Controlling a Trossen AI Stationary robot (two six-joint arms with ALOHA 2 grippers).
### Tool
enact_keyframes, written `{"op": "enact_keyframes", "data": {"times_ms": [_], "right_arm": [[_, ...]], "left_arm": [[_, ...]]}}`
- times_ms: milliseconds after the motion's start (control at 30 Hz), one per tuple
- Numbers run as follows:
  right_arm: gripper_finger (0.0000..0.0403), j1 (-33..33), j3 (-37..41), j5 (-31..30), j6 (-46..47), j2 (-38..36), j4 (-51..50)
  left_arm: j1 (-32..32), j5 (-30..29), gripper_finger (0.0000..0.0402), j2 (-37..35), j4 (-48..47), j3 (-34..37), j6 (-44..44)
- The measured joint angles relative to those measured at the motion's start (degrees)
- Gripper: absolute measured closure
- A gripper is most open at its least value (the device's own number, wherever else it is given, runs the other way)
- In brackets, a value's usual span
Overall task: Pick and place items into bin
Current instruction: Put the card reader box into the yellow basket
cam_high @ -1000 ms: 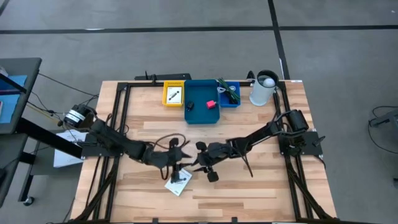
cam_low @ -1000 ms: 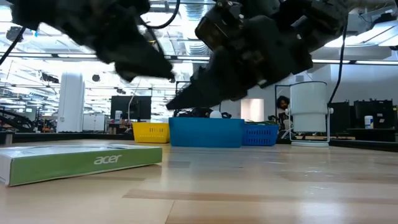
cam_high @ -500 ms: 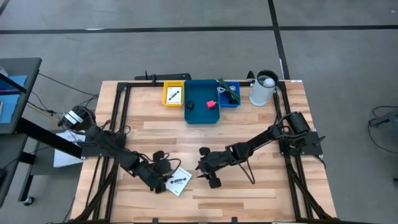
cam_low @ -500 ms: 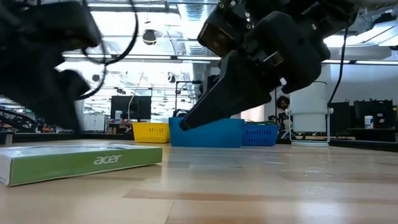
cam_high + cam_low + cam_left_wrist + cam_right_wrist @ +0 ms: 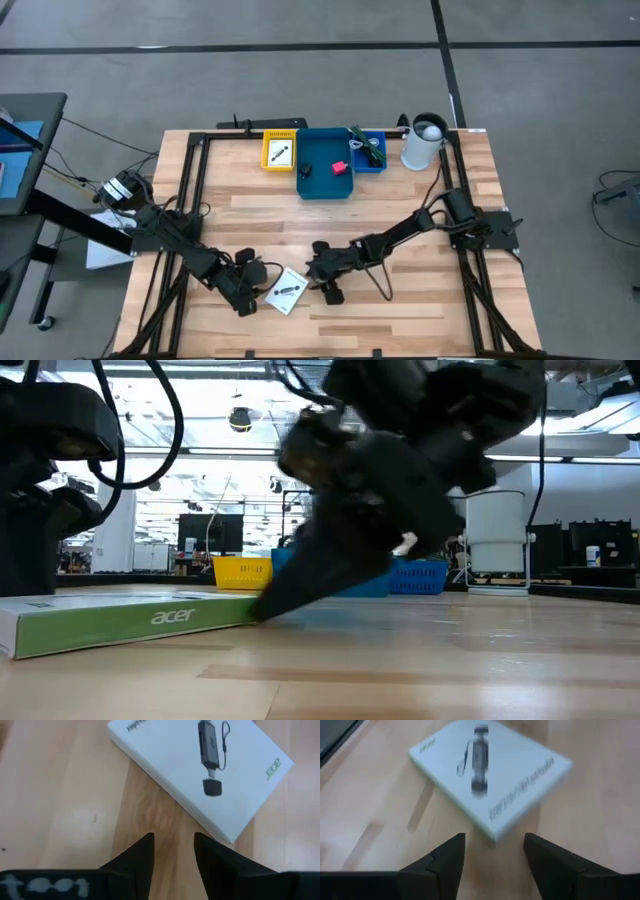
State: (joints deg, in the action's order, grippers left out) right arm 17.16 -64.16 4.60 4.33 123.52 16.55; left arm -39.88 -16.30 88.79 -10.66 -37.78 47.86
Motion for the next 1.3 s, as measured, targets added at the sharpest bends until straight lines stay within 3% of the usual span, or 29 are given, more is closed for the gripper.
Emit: {"op": "enact_keyframes", "data": {"times_ms": [200,567,933,1100,1300], "right_arm": [[0.0203,0.0,-4.4,0.1,-2.2,3.6,-0.1],[0.0221,-0.4,-6.2,0.4,-4.7,4.0,-1.2],[0.0300,-1.2,-6.1,0.2,-4.3,4.0,-0.1],[0.0323,-1.2,-6.1,0.0,-4.3,4.0,-0.1],[0.0322,-1.2,-6.1,0.0,-4.3,4.0,-0.4]], "left_arm": [[-0.3,3.0,0.0272,0.4,1.3,0.0,0.0],[-0.3,2.2,0.0272,0.4,5.2,0.0,-1.2],[-0.2,0.6,0.0272,0.4,5.4,0.0,-2.1],[-0.3,6.3,0.0272,0.3,3.6,-0.1,-0.9],[-2.2,13.1,0.0272,0.2,3.6,-0.1,0.8]]}}
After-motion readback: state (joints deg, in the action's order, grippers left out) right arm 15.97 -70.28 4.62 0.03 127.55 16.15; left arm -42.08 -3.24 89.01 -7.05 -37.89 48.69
